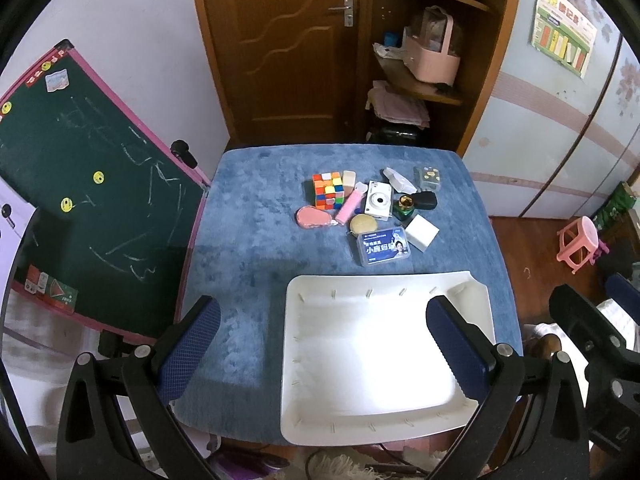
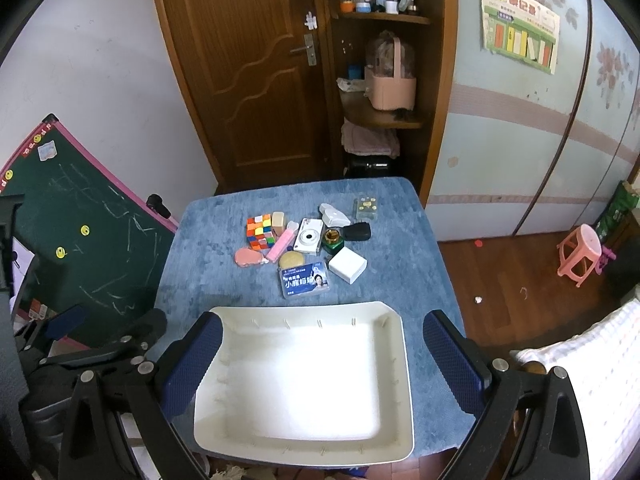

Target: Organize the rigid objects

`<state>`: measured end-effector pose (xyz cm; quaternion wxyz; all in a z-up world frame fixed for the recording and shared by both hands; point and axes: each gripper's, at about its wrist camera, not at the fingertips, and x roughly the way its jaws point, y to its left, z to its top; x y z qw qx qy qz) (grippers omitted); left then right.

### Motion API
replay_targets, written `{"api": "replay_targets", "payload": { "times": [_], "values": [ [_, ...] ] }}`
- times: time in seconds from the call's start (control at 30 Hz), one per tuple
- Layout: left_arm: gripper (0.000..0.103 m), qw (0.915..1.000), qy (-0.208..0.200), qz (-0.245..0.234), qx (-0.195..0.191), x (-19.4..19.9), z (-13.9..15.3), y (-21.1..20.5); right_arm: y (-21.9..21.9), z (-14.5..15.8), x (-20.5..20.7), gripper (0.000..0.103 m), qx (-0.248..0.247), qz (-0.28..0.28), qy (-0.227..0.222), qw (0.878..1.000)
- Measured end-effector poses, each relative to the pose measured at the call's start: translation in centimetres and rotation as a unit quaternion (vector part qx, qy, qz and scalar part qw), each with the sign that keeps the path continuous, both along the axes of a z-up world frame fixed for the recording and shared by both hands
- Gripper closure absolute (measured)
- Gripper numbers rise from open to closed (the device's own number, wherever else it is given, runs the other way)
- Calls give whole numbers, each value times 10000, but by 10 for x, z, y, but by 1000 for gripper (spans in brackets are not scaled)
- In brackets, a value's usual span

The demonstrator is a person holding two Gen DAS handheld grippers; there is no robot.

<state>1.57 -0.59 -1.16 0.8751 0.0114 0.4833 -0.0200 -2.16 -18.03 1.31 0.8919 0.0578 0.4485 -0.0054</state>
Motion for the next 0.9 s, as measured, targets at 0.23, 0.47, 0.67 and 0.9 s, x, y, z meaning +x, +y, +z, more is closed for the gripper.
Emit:
{"api": "replay_targets", "payload": {
  "times": [0.23, 0.47, 0.67, 0.9],
  "values": [
    [1, 10000, 11, -73, -38, 4, -1, 1, 2, -2, 3, 2, 11, -140, 33, 9999],
    [1, 9998, 36, -186, -66, 8, -2, 1, 3, -3, 2, 2, -13, -213, 35, 9998],
    [1, 9995, 82, -289, -118, 16, -5, 3, 4, -2, 4, 2, -52, -325, 19, 9995],
    [1, 9988, 129, -446, -168, 36, -9, 4, -2, 5, 11, 2, -214, -628, -113, 9977]
  ]
}}
